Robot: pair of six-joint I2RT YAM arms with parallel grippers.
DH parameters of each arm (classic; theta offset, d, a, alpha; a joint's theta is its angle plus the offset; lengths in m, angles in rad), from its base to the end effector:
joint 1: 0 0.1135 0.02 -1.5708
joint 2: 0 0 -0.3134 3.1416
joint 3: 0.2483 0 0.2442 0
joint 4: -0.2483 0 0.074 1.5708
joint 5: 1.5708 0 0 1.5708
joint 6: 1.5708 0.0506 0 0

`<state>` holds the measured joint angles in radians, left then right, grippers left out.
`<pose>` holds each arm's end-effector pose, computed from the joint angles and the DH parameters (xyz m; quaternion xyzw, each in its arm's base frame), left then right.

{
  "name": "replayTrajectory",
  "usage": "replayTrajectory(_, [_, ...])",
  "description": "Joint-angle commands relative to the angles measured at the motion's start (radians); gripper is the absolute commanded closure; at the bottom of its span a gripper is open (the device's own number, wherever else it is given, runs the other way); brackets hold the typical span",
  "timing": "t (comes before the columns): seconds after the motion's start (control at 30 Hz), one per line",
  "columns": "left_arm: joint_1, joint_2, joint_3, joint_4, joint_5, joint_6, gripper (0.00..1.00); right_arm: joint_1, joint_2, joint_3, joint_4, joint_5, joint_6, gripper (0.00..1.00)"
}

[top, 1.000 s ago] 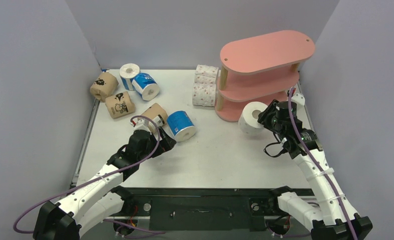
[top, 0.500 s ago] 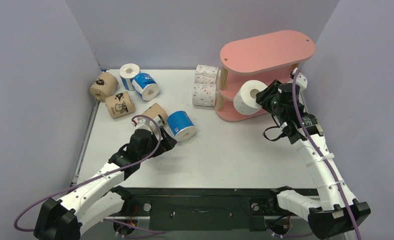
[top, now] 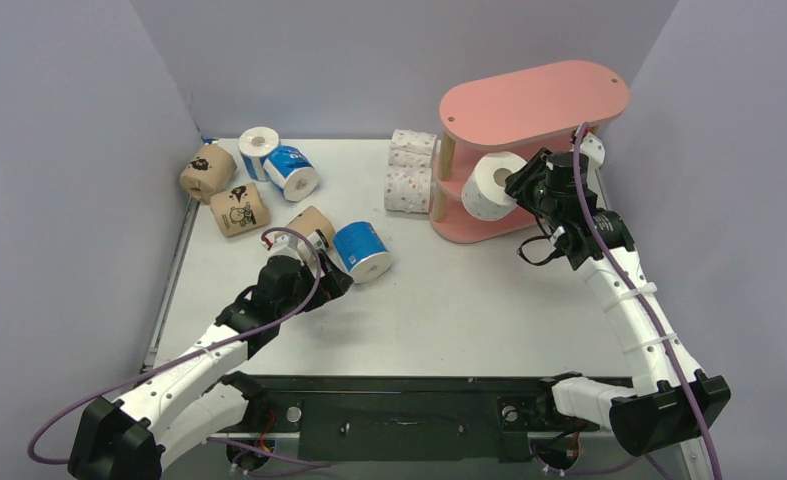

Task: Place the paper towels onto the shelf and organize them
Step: Pick up the paper towel from the center of the board, then place the paper towel on the shelf.

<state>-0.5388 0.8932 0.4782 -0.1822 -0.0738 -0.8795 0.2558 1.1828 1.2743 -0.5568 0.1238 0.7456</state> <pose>0.1455 -0.0826 0.2472 -0.1667 0.8675 -0.2797 0.3760 0.2364 0.0554 0.4293 0.2375 0.8162 0.2054 0.4850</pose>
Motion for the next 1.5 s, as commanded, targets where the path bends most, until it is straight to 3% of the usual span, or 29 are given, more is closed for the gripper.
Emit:
replayTrajectory(0.0, [0.008, 0.013, 0.046, 0.049, 0.015, 0.010, 0.02, -0.004, -0.015, 0.080, 0.060, 0.025, 0.002, 0.65])
replayTrajectory(0.97, [0.008, 0.000, 0.056, 0.038, 0.016, 0.008, 0.02, -0.006, 0.144, 0.135, 0.158, 0.097, 0.093, 0.65])
replayTrajectory(1.47, [0.008, -0.003, 0.052, 0.040, 0.017, 0.005, 0.02, -0.014, 0.176, 0.153, 0.158, 0.078, 0.113, 0.55])
